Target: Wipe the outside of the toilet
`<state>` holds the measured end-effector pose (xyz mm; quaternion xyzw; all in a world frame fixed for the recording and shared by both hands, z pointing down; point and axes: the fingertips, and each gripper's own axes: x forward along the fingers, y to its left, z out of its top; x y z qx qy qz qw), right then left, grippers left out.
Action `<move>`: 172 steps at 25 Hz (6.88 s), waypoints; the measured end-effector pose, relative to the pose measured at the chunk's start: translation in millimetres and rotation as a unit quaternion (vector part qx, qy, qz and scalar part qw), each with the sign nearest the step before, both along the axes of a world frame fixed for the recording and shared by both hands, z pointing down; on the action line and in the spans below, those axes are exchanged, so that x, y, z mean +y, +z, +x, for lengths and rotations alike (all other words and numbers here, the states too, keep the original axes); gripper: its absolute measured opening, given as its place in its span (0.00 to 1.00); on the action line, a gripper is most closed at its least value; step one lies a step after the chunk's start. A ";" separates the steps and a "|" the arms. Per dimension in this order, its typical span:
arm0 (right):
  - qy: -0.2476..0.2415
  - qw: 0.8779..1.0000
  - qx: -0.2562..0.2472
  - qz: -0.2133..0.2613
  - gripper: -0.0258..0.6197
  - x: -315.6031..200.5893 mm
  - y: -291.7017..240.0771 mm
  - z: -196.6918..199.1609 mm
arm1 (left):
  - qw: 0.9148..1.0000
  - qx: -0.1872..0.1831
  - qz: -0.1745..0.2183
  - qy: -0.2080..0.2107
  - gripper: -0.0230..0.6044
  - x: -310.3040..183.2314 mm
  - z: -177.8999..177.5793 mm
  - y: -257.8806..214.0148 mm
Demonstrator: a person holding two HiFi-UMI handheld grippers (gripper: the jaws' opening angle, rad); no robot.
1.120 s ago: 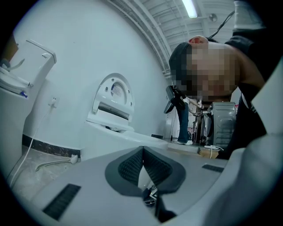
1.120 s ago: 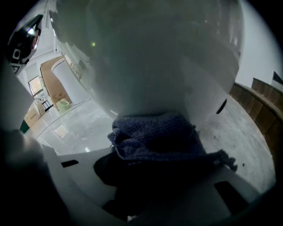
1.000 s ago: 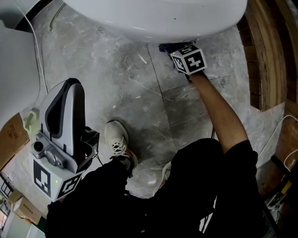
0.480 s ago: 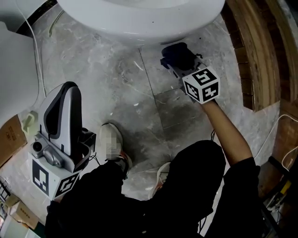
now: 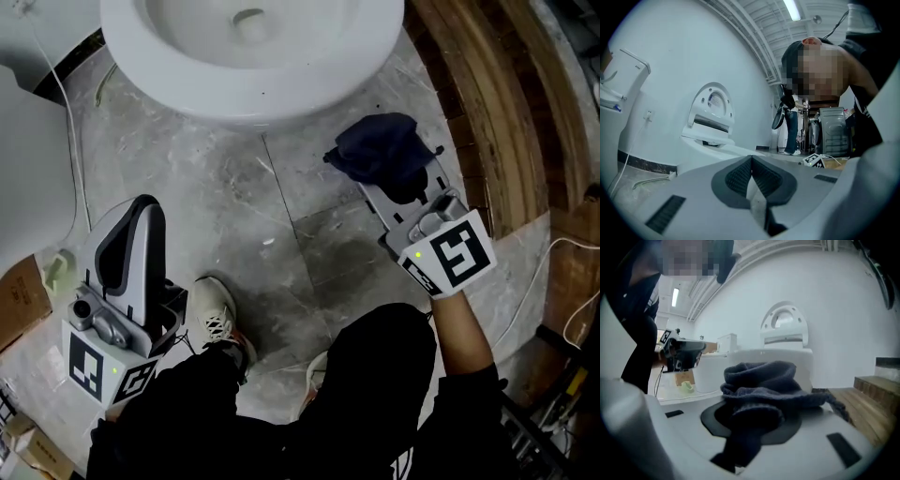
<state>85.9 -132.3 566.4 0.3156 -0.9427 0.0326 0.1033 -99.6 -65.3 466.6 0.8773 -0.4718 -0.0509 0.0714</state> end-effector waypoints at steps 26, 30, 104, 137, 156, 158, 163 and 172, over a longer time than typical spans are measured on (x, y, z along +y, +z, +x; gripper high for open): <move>-0.004 0.999 -0.033 0.043 0.22 -31.1 -33.6 -10.0 | 1.000 -0.002 0.002 0.000 0.05 3.1 -10.7 0.8; -0.001 0.999 -0.021 0.026 0.22 -36.3 -9.6 -9.4 | 1.000 -0.005 0.001 -0.002 0.05 3.2 -11.7 2.8; -0.017 0.966 0.169 -0.197 0.22 -59.7 256.3 1.9 | 0.999 -0.003 -0.026 -0.022 0.05 6.6 -34.9 17.9; -0.078 0.997 -0.011 0.001 0.22 -80.1 -25.1 19.4 | 0.999 0.015 -0.030 -0.002 0.05 -2.5 -21.4 17.8; -0.057 0.997 0.015 -0.040 0.22 -95.6 58.9 16.5 | 0.999 0.011 -0.036 -0.001 0.05 -2.5 -23.8 22.4; -0.056 0.997 0.018 -0.044 0.22 -97.3 67.0 15.8 | 0.999 0.012 -0.037 0.000 0.05 -3.0 -23.4 23.0; -0.050 0.997 0.018 -0.054 0.22 -100.5 84.7 14.7 | 0.999 0.019 -0.037 -0.003 0.05 -4.6 -25.4 22.8; -0.032 0.997 0.034 -0.063 0.22 -108.2 135.9 10.3 | 0.999 0.023 -0.043 -0.008 0.05 -7.2 -30.1 27.0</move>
